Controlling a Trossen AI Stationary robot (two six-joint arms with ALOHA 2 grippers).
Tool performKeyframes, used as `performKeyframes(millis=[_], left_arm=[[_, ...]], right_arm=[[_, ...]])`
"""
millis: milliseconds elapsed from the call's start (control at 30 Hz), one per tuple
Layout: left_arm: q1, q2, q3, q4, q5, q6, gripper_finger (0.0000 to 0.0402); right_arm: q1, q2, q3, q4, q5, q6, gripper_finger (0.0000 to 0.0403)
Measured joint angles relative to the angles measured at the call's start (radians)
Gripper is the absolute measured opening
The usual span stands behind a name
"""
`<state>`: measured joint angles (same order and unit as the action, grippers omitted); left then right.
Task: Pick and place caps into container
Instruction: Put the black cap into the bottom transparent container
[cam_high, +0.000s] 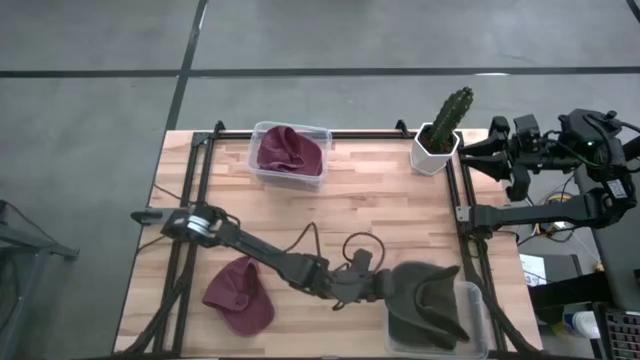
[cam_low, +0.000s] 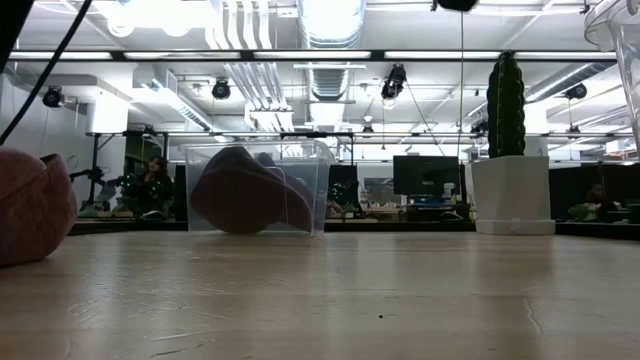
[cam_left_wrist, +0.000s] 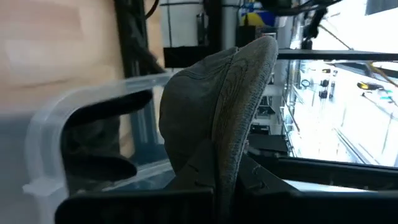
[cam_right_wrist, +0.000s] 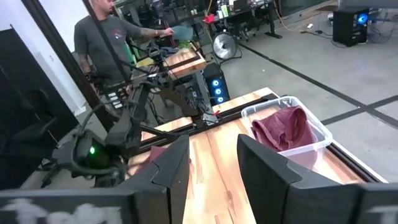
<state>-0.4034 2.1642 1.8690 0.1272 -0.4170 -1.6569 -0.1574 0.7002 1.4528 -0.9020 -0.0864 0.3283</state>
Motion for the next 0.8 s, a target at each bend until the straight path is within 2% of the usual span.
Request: performKeyframes(millis=[567, 667, 800], left_arm=[[0.0, 0.014, -0.004, 0.022, 0.088, -0.005, 0.0017], [0.002, 0.014, 0.0, 0.051, 0.088, 0.045, 0.0035], [0.009, 0.012, 0.002, 0.056, 0.091, 0.052, 0.0082]], right_arm=[[0.0, -0.001, 0.0, -0.003, 0.0, -0.046, 0.012], [0.0, -0.001, 0.0, -0.004, 0.0, -0.053, 0.0117], [0.0, -0.001, 0.0, -0.007, 0.0, -0.066, 0.0116]])
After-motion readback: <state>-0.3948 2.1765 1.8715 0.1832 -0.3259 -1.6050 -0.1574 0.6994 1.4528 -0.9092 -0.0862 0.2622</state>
